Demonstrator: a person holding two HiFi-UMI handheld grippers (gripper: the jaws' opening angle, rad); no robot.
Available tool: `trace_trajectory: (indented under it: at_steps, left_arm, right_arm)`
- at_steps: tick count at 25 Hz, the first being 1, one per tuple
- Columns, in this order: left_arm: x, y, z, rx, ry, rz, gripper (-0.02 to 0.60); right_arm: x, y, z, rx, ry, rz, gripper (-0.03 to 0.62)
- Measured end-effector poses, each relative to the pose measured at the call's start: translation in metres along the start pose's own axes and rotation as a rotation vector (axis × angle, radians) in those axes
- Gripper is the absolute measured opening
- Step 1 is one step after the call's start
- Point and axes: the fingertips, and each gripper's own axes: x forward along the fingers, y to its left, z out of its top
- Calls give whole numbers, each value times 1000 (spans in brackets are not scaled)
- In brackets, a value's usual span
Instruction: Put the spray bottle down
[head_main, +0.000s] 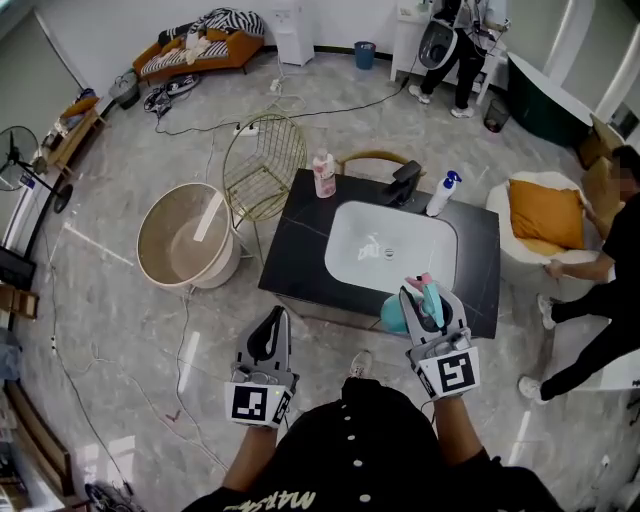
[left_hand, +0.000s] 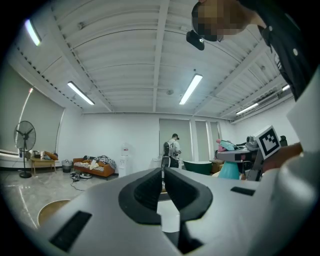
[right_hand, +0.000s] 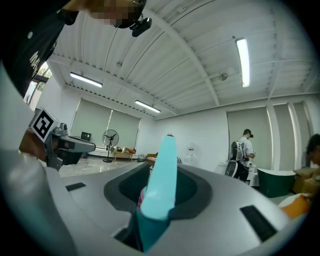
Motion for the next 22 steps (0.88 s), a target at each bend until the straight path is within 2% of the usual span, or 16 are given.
trace_trajectory:
  at_steps: [10,16,22]
  left_arm:
    - [56,11,1,-4,5,89,24]
    - [75,30,-3,-5,17,113,23]
    - [99,61,-5,-7,11,96,23]
  right_arm:
    - [77,-29,-5,-5,-31,133,109]
    - [111,-31,-12,9,-30,160,109]
    - [153,-23,-15,-2,-23,172,109]
